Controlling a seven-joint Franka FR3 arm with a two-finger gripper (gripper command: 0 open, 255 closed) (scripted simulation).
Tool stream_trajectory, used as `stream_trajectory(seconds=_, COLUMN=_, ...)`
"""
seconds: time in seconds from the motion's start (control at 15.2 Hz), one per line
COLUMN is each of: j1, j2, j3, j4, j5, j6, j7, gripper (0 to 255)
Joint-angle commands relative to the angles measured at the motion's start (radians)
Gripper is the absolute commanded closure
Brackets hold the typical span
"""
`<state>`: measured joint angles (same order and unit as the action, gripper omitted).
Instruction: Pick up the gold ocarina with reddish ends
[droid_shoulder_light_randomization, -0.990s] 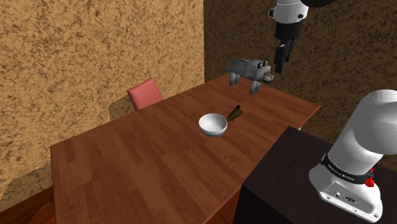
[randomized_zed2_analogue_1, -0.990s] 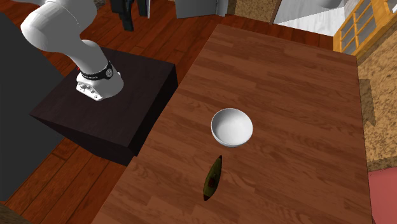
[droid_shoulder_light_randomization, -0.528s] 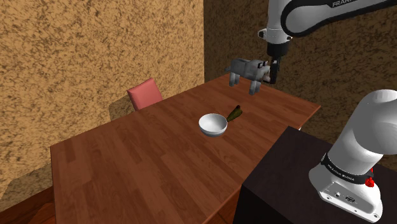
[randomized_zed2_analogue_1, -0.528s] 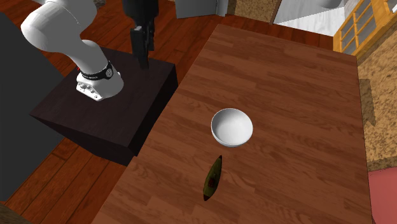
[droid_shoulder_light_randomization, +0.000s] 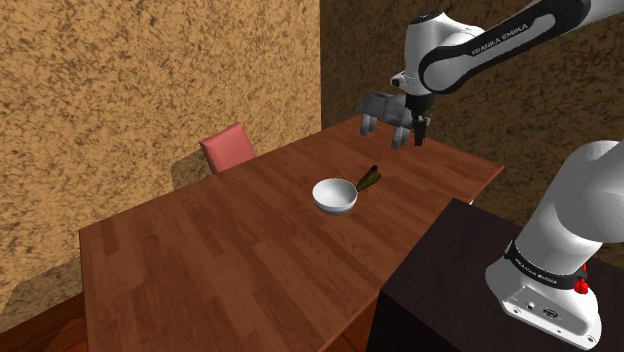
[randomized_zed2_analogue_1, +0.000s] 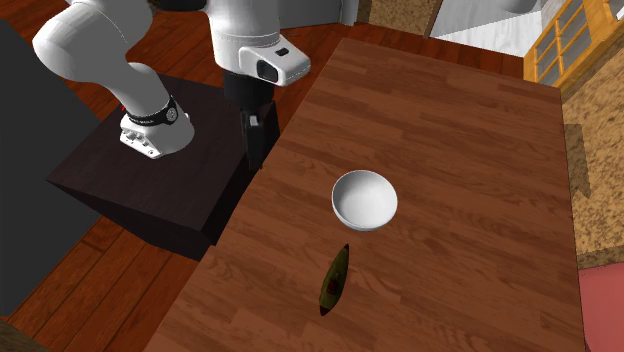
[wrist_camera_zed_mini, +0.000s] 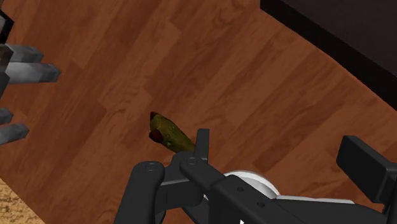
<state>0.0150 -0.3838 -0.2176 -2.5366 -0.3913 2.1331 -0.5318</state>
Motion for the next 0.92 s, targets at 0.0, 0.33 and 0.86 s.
stream_trajectory(seconds=0.0, j1=0.002, j2=0.075, j3=-0.022, j4=0.011, j5=-0.02, j6=0.072, j7=-0.051, gripper=0)
stream_trajectory(seconds=0.33, j1=-0.001, j2=0.275, j3=-0.069, j4=0.064, j5=-0.051, j6=0.239, j7=-0.178, gripper=0)
stream_trajectory(seconds=0.86, j1=-0.029, j2=0.614, j3=-0.083, j4=0.217, j5=-0.049, j6=0.458, j7=-0.382, gripper=0)
